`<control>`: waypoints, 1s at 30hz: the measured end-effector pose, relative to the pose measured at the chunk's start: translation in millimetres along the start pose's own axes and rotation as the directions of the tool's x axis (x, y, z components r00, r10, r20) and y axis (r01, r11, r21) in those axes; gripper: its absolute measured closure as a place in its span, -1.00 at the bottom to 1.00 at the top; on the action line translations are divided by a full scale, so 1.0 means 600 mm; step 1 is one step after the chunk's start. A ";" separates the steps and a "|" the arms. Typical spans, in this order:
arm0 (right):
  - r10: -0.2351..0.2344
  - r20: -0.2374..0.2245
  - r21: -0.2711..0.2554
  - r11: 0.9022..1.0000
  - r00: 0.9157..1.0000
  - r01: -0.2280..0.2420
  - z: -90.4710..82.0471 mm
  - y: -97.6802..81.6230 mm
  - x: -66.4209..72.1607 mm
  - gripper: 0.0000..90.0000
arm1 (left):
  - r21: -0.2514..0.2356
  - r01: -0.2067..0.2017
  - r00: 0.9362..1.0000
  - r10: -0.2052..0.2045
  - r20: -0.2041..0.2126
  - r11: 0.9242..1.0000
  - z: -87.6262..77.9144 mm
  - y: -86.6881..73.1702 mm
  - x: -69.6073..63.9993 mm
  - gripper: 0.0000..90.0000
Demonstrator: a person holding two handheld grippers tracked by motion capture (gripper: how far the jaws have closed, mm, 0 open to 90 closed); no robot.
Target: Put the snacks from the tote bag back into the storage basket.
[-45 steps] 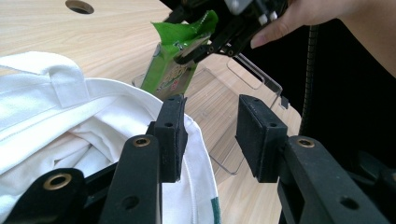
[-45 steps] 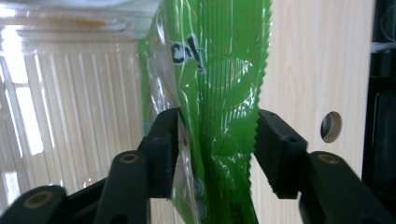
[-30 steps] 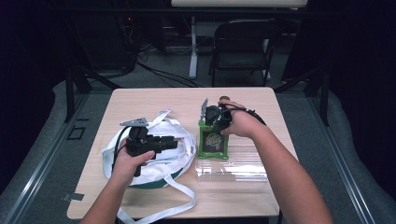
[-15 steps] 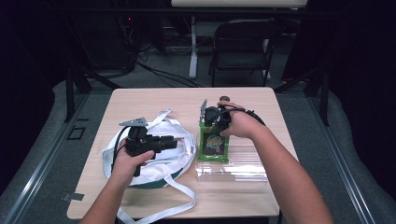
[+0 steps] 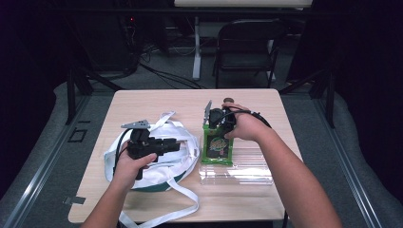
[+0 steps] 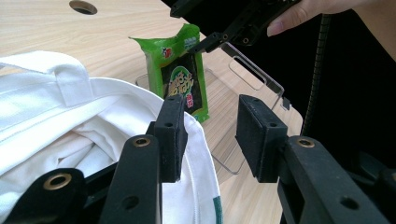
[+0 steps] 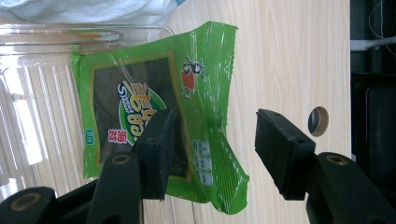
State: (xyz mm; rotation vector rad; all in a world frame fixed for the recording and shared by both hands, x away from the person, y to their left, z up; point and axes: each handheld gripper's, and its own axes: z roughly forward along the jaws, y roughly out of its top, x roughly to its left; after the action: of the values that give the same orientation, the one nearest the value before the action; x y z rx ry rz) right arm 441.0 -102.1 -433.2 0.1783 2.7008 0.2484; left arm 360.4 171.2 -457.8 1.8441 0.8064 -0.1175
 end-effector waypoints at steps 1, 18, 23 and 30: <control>0.000 -0.001 -0.001 1.000 1.000 0.000 -0.001 0.000 0.000 0.05 | -0.001 0.000 1.000 0.000 0.000 1.000 0.000 0.000 0.000 0.38; 0.022 0.014 -0.003 1.000 1.000 -0.022 -0.020 -0.018 -0.002 0.04 | -0.007 0.006 1.000 -0.006 -0.008 1.000 -0.004 -0.001 0.002 0.38; 0.041 0.006 -0.006 0.999 0.999 -0.041 -0.037 -0.028 0.003 0.04 | -0.007 0.006 1.000 -0.006 -0.014 1.000 -0.006 -0.001 0.002 0.38; 0.068 0.001 -0.024 0.997 0.998 -0.068 -0.054 -0.040 0.006 0.04 | -0.011 0.011 1.000 -0.011 -0.018 1.000 -0.007 -0.001 0.004 0.38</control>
State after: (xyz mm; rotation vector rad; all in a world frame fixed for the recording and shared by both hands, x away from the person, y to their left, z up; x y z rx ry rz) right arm 422.1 -129.8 -410.4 0.2632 2.6913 0.3000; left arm 360.5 175.9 -457.7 1.8333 0.8286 -0.1033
